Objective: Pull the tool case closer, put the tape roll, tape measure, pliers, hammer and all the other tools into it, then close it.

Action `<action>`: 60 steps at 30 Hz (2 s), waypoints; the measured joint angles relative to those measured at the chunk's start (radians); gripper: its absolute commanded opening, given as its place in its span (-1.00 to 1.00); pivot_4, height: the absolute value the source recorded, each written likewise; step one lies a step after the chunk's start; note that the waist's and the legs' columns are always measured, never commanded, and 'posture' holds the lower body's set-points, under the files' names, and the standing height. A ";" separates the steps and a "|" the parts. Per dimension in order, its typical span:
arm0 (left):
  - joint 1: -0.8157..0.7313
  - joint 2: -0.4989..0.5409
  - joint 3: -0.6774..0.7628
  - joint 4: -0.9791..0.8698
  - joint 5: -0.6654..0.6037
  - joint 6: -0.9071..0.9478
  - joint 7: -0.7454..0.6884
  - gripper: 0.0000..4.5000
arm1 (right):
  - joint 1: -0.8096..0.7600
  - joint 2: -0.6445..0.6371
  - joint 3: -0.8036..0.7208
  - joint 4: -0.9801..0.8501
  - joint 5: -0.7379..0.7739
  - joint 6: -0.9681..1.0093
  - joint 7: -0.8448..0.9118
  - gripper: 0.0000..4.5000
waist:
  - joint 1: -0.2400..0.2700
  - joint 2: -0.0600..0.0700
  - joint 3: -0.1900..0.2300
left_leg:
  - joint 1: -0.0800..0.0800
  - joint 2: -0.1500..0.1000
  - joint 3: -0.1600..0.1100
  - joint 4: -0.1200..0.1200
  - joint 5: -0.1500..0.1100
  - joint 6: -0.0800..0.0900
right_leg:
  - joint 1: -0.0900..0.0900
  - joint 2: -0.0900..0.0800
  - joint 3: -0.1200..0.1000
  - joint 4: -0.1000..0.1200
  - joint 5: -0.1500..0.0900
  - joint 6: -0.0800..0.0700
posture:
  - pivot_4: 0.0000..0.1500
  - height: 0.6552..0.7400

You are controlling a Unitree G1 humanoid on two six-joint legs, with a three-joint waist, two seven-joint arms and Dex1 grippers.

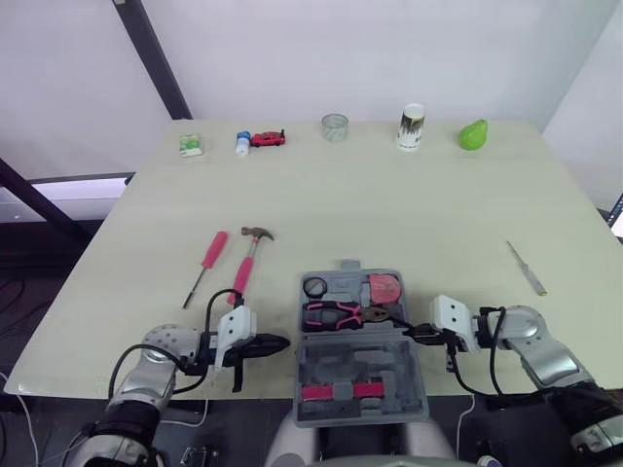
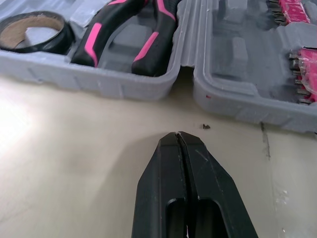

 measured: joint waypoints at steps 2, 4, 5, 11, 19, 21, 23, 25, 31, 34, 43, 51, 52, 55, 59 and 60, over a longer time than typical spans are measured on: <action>-0.006 -0.009 -0.005 0.000 0.001 0.007 0.000 -0.96 | 0.000 0.002 0.000 0.000 -0.001 0.000 0.000 -1.00 | 0.000 0.000 0.000 | 0.000 0.000 0.000 0.000 0.000 0.000 | 0.000 0.000 0.000 0.000 0.000 0.000 | 1.00 1.00; -0.015 -0.023 -0.012 -0.001 0.001 0.023 -0.003 -0.96 | 0.000 0.006 0.001 0.000 -0.002 0.000 -0.001 -1.00 | 0.000 0.000 0.000 | 0.000 0.000 0.000 0.000 0.000 0.000 | 0.000 0.000 0.000 0.000 0.000 0.000 | 1.00 1.00; -0.019 -0.028 -0.016 -0.002 0.002 0.033 -0.007 -0.96 | 0.000 0.008 0.001 0.000 -0.002 0.000 -0.002 -1.00 | 0.000 0.000 0.000 | 0.000 0.000 0.000 0.000 0.000 0.000 | 0.000 0.000 0.000 0.000 0.000 0.000 | 1.00 1.00; -0.034 -0.042 -0.030 -0.005 0.005 0.052 -0.018 -0.96 | 0.000 0.010 0.003 -0.002 -0.004 0.001 -0.005 -1.00 | 0.000 0.000 0.000 | 0.000 0.000 0.000 0.000 0.000 0.000 | 0.000 0.000 0.000 0.000 0.000 0.000 | 1.00 1.00; -0.103 -0.067 -0.051 0.036 0.029 0.079 -0.041 -0.96 | 0.005 0.011 -0.009 -0.004 -0.008 0.011 -0.028 -1.00 | 0.003 0.001 0.000 | 0.000 -0.001 -0.001 0.002 0.000 0.000 | 0.001 0.001 -0.001 0.000 0.000 0.000 | 1.00 1.00; -0.120 -0.069 -0.056 0.047 0.035 0.086 -0.048 -0.96 | 0.010 0.010 -0.012 -0.010 -0.008 0.016 -0.031 -1.00 | 0.004 0.001 0.000 | -0.001 -0.001 -0.002 0.003 0.000 0.000 | 0.001 0.001 -0.001 0.000 0.000 0.000 | 1.00 1.00; -0.141 -0.072 -0.061 0.064 0.040 0.089 -0.054 -0.96 | 0.014 0.009 -0.015 -0.016 -0.009 0.021 -0.034 -1.00 | 0.004 0.001 0.000 | -0.001 -0.001 -0.002 0.004 0.000 0.000 | 0.001 0.001 -0.001 0.000 0.000 0.000 | 1.00 1.00; -0.164 -0.074 -0.067 0.074 0.053 0.096 -0.060 -0.96 | 0.015 0.008 -0.018 -0.018 -0.010 0.023 -0.041 -1.00 | 0.004 0.001 0.000 | -0.001 -0.001 -0.002 0.005 0.000 0.000 | 0.002 0.001 -0.001 0.000 0.000 0.000 | 1.00 1.00; -0.217 -0.093 -0.068 0.124 0.076 0.098 -0.061 -0.96 | 0.013 0.026 -0.042 -0.017 -0.006 0.063 -0.060 -1.00 | 0.003 0.001 0.000 | -0.001 -0.001 -0.002 0.005 0.000 0.000 | 0.002 0.001 -0.001 0.001 0.000 0.001 | 1.00 1.00; -0.253 -0.103 -0.067 0.162 0.090 0.088 -0.056 -0.96 | -0.003 0.038 -0.050 0.000 -0.010 0.068 -0.073 -1.00 | 0.002 0.001 0.000 | -0.002 -0.002 -0.002 0.005 0.000 0.000 | 0.001 0.002 -0.001 0.000 0.000 0.001 | 1.00 1.00; -0.327 -0.116 -0.056 0.263 0.114 0.049 -0.023 -0.96 | -0.070 0.073 -0.057 0.075 -0.034 0.058 -0.118 -1.00 | -0.001 0.000 0.000 | -0.002 -0.002 -0.002 0.006 0.000 0.000 | 0.001 0.003 -0.001 0.001 0.000 0.001 | 1.00 1.00; -0.381 -0.119 -0.036 0.358 0.123 0.016 0.016 -0.96 | -0.103 0.108 -0.058 0.119 -0.056 0.036 -0.151 -1.00 | -0.004 0.000 0.000 | -0.002 -0.001 -0.002 0.006 0.000 0.000 | 0.001 0.003 -0.001 0.001 0.000 0.001 | 1.00 1.00; -0.382 -0.118 -0.035 0.360 0.123 0.015 0.017 -0.96 | -0.104 0.109 -0.058 0.121 -0.056 0.035 -0.151 -1.00 | -0.005 0.000 0.000 | -0.002 -0.001 -0.002 0.006 0.000 0.000 | 0.001 0.004 -0.001 0.001 0.000 0.001 | 1.00 1.00; -0.387 -0.115 -0.033 0.376 0.123 0.001 0.020 -0.96 | -0.113 0.115 -0.057 0.132 -0.062 0.028 -0.154 -1.00 | -0.008 0.000 0.000 | -0.002 -0.001 -0.002 0.006 0.000 0.000 | 0.001 0.004 -0.001 0.001 0.000 0.001 | 1.00 1.00; -0.387 -0.111 -0.032 0.378 0.124 -0.003 0.021 -0.96 | -0.123 0.125 -0.057 0.145 -0.070 0.017 -0.159 -1.00 | -0.013 0.000 0.000 | -0.002 -0.001 -0.002 0.006 0.000 0.000 | 0.001 0.004 -0.001 0.001 0.000 0.001 | 1.00 1.00; -0.387 -0.110 -0.031 0.378 0.124 -0.003 0.021 -0.96 | -0.127 0.126 -0.057 0.151 -0.071 0.015 -0.160 -1.00 | -0.014 0.000 0.000 | -0.002 -0.001 -0.002 0.006 0.000 0.000 | 0.001 0.004 -0.001 0.001 0.000 0.001 | 1.00 1.00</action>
